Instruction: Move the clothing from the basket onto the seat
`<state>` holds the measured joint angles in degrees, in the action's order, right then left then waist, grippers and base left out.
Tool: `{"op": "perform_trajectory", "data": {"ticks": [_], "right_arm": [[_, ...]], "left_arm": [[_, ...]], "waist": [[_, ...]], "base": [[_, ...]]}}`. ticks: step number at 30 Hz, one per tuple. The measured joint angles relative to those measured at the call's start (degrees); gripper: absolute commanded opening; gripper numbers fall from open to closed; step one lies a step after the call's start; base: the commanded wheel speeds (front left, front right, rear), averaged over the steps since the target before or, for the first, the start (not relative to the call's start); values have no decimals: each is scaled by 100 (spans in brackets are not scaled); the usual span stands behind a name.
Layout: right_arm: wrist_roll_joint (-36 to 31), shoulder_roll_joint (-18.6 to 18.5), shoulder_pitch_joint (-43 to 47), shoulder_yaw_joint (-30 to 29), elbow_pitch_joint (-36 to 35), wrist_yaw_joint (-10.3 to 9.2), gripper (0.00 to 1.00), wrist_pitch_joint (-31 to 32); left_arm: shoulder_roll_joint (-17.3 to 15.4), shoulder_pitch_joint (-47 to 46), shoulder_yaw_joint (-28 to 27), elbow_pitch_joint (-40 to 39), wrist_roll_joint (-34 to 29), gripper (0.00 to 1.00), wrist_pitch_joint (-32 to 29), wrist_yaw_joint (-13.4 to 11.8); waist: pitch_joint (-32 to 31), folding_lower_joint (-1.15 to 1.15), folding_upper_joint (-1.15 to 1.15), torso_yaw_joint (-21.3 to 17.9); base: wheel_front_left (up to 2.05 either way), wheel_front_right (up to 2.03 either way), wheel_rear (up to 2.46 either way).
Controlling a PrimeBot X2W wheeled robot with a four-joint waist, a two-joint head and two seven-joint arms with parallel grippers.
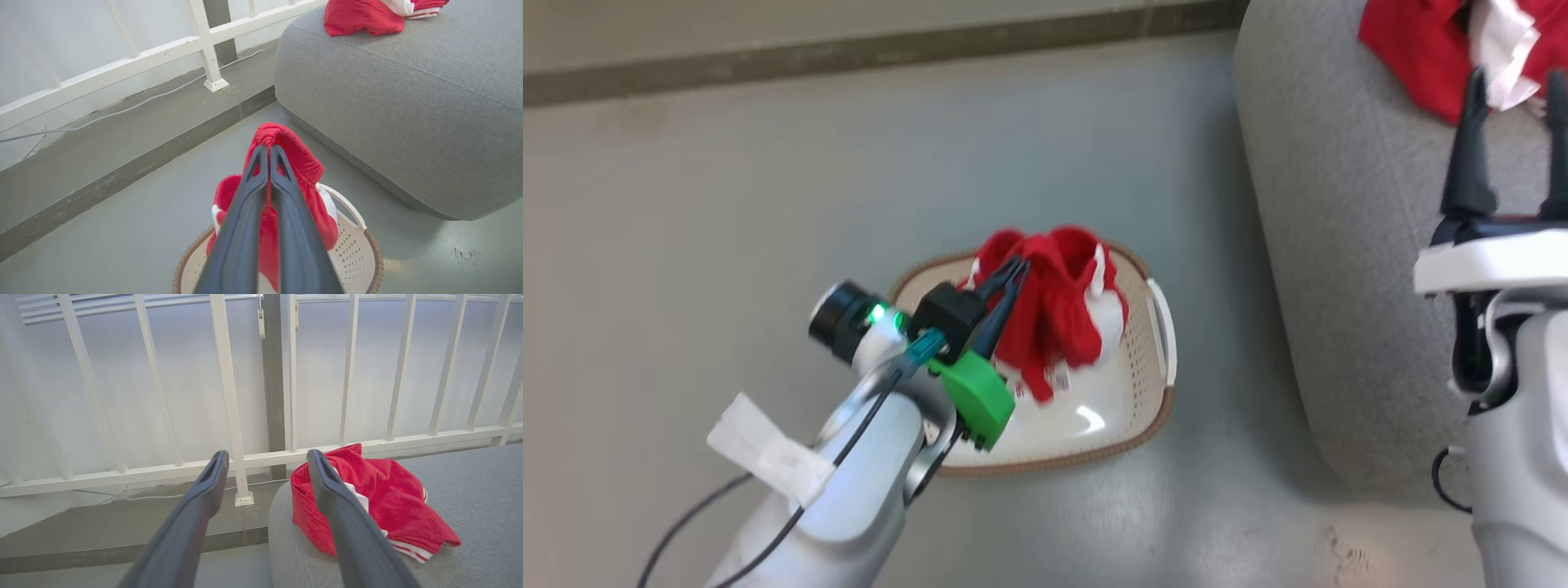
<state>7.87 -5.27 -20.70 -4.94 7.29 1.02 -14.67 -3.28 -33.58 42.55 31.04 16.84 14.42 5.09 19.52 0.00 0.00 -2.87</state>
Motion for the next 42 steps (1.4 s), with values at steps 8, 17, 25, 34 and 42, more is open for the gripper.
{"op": "perform_trajectory", "data": {"ticks": [8,17,25,34,42], "right_arm": [[-45,25,380,-8,91,23,100,0],[-46,24,497,-35,79,24,100,0],[-46,24,513,-40,56,47,100,0],[-108,26,632,-19,80,51,100,0],[-141,60,913,130,220,115,100,0]], "left_arm": [[-2,472,-129,-210,279,100,-2,-126],[-24,694,-176,-598,342,100,-86,-268],[-137,837,-246,-890,391,100,-156,-361],[-372,1081,-639,-1160,481,100,-172,-677],[-624,1440,-1092,-1335,695,100,-120,-923]], "waist": [[-621,0,0,-45],[-984,0,0,-119],[-1064,0,0,-118],[-1254,0,0,-92],[-1494,0,0,-66]], "base": [[0,0,0],[0,0,0],[0,0,0],[0,0,0],[0,0,0]]}}
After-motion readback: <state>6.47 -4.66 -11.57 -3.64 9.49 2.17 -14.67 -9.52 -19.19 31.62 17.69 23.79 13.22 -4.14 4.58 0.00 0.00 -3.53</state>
